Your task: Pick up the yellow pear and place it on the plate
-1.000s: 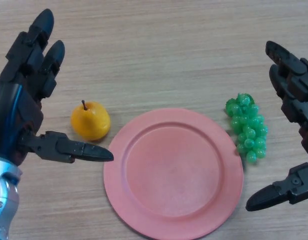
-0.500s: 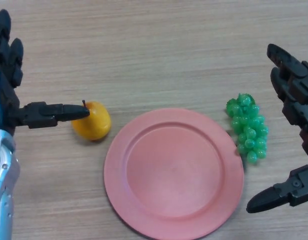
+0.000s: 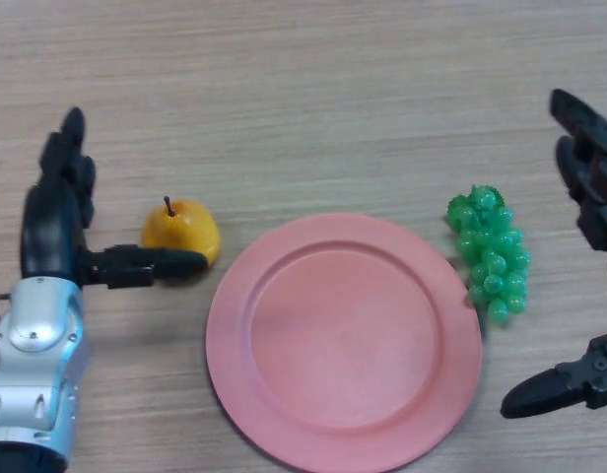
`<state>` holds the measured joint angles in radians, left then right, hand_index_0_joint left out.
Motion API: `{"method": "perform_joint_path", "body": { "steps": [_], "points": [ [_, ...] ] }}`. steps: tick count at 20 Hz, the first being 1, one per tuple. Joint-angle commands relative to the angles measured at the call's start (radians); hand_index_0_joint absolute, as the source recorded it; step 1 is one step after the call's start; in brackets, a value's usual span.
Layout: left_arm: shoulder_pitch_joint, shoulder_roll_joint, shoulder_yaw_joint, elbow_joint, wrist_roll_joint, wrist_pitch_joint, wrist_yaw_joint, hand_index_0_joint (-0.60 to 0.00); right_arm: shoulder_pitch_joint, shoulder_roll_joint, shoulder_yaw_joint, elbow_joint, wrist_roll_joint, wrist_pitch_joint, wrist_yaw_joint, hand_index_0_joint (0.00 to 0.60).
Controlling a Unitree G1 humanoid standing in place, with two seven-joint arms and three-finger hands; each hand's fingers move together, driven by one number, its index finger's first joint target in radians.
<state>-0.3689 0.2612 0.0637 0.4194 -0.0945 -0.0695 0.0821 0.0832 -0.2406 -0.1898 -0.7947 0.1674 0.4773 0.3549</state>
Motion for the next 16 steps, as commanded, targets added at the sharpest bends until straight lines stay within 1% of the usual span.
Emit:
{"method": "perform_joint_path", "body": {
  "steps": [1, 4, 5, 6, 8, 10, 12, 13, 14, 15, 16],
  "points": [
    [-0.074, 0.015, 0.020, -0.002, 0.014, -0.195, -0.005, 0.000, -0.007, -0.016, -0.063, -0.060, 0.055, -0.123, 0.002, 0.000],
    [-0.128, 0.002, -0.003, 0.131, 0.065, -0.251, 0.020, 0.000, -0.002, -0.011, -0.080, -0.058, 0.072, -0.122, -0.006, 0.000],
    [-0.139, 0.001, -0.007, 0.155, 0.071, -0.257, 0.013, 0.000, -0.003, -0.008, -0.088, -0.064, 0.087, -0.114, -0.012, 0.000],
    [-0.158, -0.009, -0.007, 0.203, 0.073, -0.293, 0.016, 0.000, -0.001, -0.009, -0.097, -0.066, 0.096, -0.114, -0.016, 0.000],
    [-0.179, -0.015, -0.011, 0.255, 0.066, -0.322, 0.007, 0.000, 0.006, -0.005, -0.116, -0.071, 0.109, -0.135, -0.024, 0.000],
    [-0.205, -0.028, -0.007, 0.330, 0.056, -0.383, 0.016, 0.000, 0.004, -0.006, -0.136, -0.076, 0.124, -0.139, -0.036, 0.000],
    [-0.225, -0.034, -0.006, 0.382, 0.047, -0.386, 0.030, 0.000, 0.007, -0.010, -0.134, -0.076, 0.116, -0.136, -0.039, 0.000],
    [-0.228, -0.034, -0.006, 0.388, 0.048, -0.390, 0.033, -0.100, 0.008, -0.010, -0.135, -0.076, 0.115, -0.137, -0.039, 0.000],
    [-0.234, -0.037, -0.005, 0.404, 0.048, -0.403, 0.042, -0.251, 0.009, -0.010, -0.137, -0.078, 0.114, -0.139, -0.037, 0.000],
    [-0.240, -0.040, -0.005, 0.420, 0.049, -0.416, 0.055, -0.350, 0.012, -0.011, -0.142, -0.080, 0.114, -0.141, -0.035, 0.000],
    [-0.251, -0.045, -0.004, 0.444, 0.046, -0.436, 0.075, -0.500, 0.016, -0.012, -0.154, -0.086, 0.115, -0.138, -0.030, 0.000]
  ]
}}
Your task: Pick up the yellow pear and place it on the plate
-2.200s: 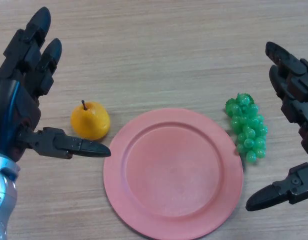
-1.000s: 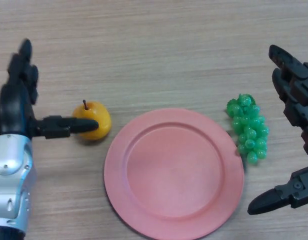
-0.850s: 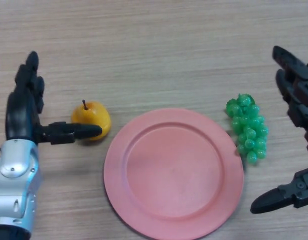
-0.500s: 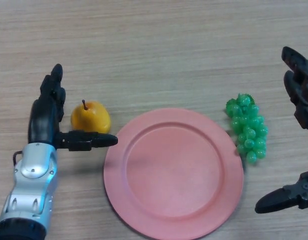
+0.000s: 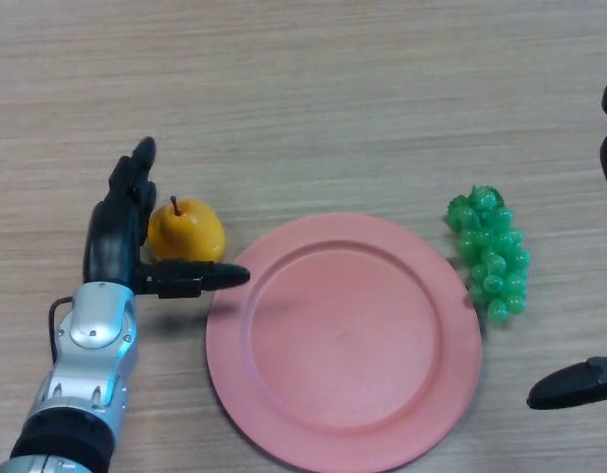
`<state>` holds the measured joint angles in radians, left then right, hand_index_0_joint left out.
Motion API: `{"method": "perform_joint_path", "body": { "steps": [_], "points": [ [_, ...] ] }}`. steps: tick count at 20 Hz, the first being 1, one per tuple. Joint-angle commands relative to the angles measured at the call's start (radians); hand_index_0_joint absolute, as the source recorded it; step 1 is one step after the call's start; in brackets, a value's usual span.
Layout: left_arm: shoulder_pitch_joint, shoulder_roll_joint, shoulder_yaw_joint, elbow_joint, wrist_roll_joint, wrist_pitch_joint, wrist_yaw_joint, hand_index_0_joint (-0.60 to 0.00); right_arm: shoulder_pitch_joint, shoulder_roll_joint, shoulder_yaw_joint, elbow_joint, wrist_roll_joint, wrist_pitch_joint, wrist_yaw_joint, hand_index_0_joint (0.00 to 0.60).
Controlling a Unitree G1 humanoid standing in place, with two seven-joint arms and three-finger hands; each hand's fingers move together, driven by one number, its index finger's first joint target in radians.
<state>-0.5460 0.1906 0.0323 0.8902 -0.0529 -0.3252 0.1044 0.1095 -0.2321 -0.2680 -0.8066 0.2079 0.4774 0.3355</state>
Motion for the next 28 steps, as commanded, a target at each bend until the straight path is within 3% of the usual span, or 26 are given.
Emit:
{"method": "perform_joint_path", "body": {
  "steps": [1, 6, 9, 13, 16, 18, 23, 28],
  "points": [
    [-0.079, 0.018, 0.029, -0.018, -0.010, -0.175, 0.067, -0.582, -0.005, -0.016, -0.088, -0.080, 0.071, -0.144, -0.009, 0.000],
    [-0.063, 0.022, 0.046, -0.077, -0.102, -0.092, 0.068, -0.600, -0.009, -0.009, -0.093, -0.102, 0.066, -0.144, -0.025, 0.000],
    [-0.041, 0.031, 0.044, -0.146, -0.129, -0.121, 0.056, -0.600, 0.002, -0.004, -0.077, -0.113, 0.054, -0.141, -0.027, 0.000],
    [0.029, 0.048, 0.023, -0.325, -0.043, -0.107, 0.121, -0.600, 0.006, -0.001, -0.068, -0.135, 0.048, -0.127, -0.025, 0.000],
    [0.100, 0.017, -0.015, -0.561, -0.007, 0.014, 0.092, -0.600, 0.002, -0.002, -0.069, -0.141, 0.039, -0.121, -0.024, 0.000],
    [0.153, 0.004, -0.084, -0.705, -0.029, 0.096, 0.075, -0.600, 0.005, 0.002, -0.061, -0.136, 0.031, -0.124, -0.022, 0.000],
    [0.220, 0.000, -0.347, -0.807, 0.050, 0.163, 0.116, -0.600, -0.003, -0.001, -0.085, -0.122, 0.068, -0.130, -0.027, 0.000],
    [0.214, -0.001, -0.517, -0.639, 0.173, 0.089, 0.234, -0.600, -0.002, -0.011, -0.123, -0.113, 0.086, -0.141, -0.017, 0.000]
  ]
}}
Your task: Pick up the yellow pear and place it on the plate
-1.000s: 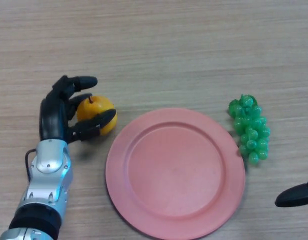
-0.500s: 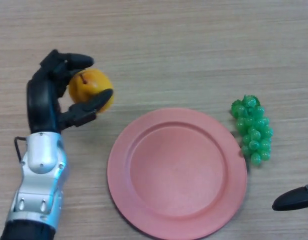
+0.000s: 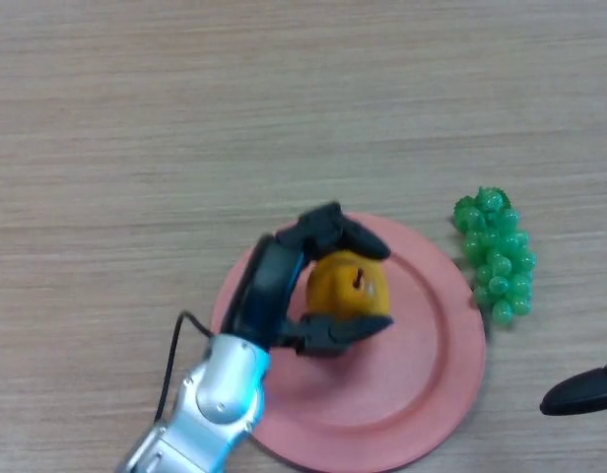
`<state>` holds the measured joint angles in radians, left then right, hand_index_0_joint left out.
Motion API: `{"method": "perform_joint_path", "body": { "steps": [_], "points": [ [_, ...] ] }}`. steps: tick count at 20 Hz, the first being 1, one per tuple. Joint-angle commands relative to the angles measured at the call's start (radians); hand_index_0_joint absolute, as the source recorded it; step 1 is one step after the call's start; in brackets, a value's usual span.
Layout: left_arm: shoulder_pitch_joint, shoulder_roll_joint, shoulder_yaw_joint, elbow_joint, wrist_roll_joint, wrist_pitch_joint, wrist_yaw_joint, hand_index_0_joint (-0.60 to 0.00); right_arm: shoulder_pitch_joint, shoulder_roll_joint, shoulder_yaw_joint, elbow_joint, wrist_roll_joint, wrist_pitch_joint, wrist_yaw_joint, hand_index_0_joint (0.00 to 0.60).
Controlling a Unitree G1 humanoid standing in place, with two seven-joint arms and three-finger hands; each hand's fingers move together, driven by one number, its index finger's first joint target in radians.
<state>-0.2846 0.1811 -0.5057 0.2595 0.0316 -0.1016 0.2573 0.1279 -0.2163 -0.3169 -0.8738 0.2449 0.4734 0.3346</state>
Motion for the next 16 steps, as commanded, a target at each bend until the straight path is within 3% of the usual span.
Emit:
{"method": "perform_joint_path", "body": {
  "steps": [1, 4, 7, 8, 9, 15, 16],
  "points": [
    [-0.054, 0.009, 0.012, 0.010, 0.124, -0.110, 0.097, -0.600, -0.023, -0.028, -0.081, -0.048, 0.056, -0.129, -0.017, 0.000],
    [-0.086, 0.009, -0.010, 0.089, 0.208, -0.067, 0.214, -0.600, -0.015, -0.026, -0.093, -0.051, 0.041, -0.137, -0.009, 0.000],
    [-0.088, 0.009, -0.017, 0.103, 0.227, -0.038, 0.219, -0.251, -0.012, -0.026, -0.095, -0.050, 0.026, -0.145, -0.001, 0.000],
    [-0.082, 0.009, -0.015, 0.091, 0.232, -0.006, 0.211, -0.100, -0.012, -0.023, -0.095, -0.047, 0.011, -0.158, 0.006, 0.000],
    [-0.063, 0.009, 0.002, 0.045, 0.236, 0.034, 0.180, -0.018, -0.015, -0.024, -0.090, -0.044, -0.003, -0.161, 0.009, 0.000],
    [0.081, 0.009, 0.215, -0.453, 0.255, 0.194, -0.076, 0.000, -0.042, -0.036, -0.044, -0.060, -0.015, -0.094, 0.010, 0.000],
    [0.117, 0.009, 0.281, -0.594, 0.238, 0.233, -0.165, 0.000, -0.049, -0.038, -0.021, -0.051, -0.034, -0.106, 0.009, 0.000]
  ]
}}
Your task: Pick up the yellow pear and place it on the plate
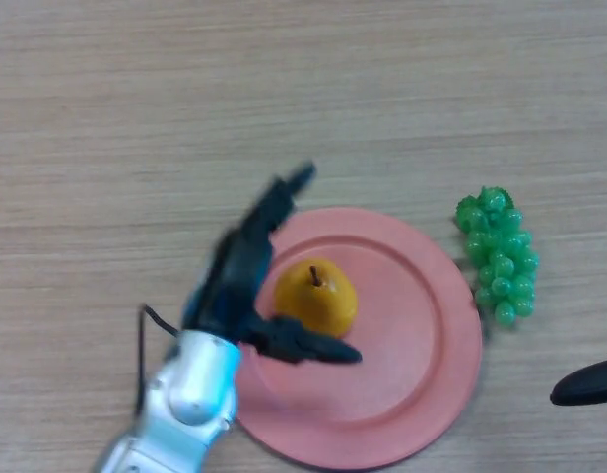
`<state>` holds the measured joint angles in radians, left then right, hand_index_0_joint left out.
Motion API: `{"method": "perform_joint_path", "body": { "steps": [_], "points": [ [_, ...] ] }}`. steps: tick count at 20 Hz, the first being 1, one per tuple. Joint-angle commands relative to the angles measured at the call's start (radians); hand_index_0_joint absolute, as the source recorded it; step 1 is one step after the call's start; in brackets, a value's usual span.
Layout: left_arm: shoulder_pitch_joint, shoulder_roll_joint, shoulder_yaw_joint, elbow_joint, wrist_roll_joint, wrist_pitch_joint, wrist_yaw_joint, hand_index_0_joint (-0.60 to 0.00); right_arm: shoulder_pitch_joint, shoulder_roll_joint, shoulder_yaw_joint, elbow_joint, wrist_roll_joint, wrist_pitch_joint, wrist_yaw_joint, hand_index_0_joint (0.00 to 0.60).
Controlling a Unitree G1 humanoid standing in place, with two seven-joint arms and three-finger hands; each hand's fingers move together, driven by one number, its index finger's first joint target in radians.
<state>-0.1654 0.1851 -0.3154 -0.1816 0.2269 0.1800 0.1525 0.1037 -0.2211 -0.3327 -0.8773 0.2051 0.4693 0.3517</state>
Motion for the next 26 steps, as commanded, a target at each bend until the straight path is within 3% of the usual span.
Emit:
{"method": "perform_joint_path", "body": {
  "steps": [1, 2, 4, 6, 9, 15, 26],
  "points": [
    [0.004, 0.005, 0.126, -0.201, 0.023, -0.036, -0.084, 0.000, -0.031, -0.036, 0.005, -0.046, 0.009, -0.089, -0.010, 0.000],
    [0.023, 0.005, 0.205, -0.316, -0.062, 0.015, -0.139, 0.000, -0.037, -0.034, 0.033, -0.039, 0.004, -0.087, -0.018, 0.000],
    [0.029, 0.008, 0.326, -0.381, -0.176, 0.005, -0.150, 0.000, -0.060, -0.047, 0.056, -0.036, -0.007, -0.069, -0.029, 0.000],
    [0.045, 0.045, 0.421, -0.396, -0.327, -0.066, -0.162, 0.000, -0.071, -0.047, 0.079, -0.024, -0.011, -0.081, -0.034, 0.000],
    [0.071, 0.080, 0.493, -0.375, -0.486, -0.115, -0.207, 0.000, -0.104, -0.059, 0.105, 0.017, -0.020, -0.096, -0.043, 0.000],
    [0.091, 0.102, 0.513, -0.398, -0.517, 0.007, -0.249, 0.000, -0.130, -0.064, 0.129, 0.055, -0.021, -0.112, -0.055, 0.000],
    [0.078, 0.103, 0.501, -0.456, -0.452, 0.039, -0.263, 0.000, -0.135, -0.075, 0.111, 0.033, 0.035, -0.061, -0.026, 0.000]
  ]
}}
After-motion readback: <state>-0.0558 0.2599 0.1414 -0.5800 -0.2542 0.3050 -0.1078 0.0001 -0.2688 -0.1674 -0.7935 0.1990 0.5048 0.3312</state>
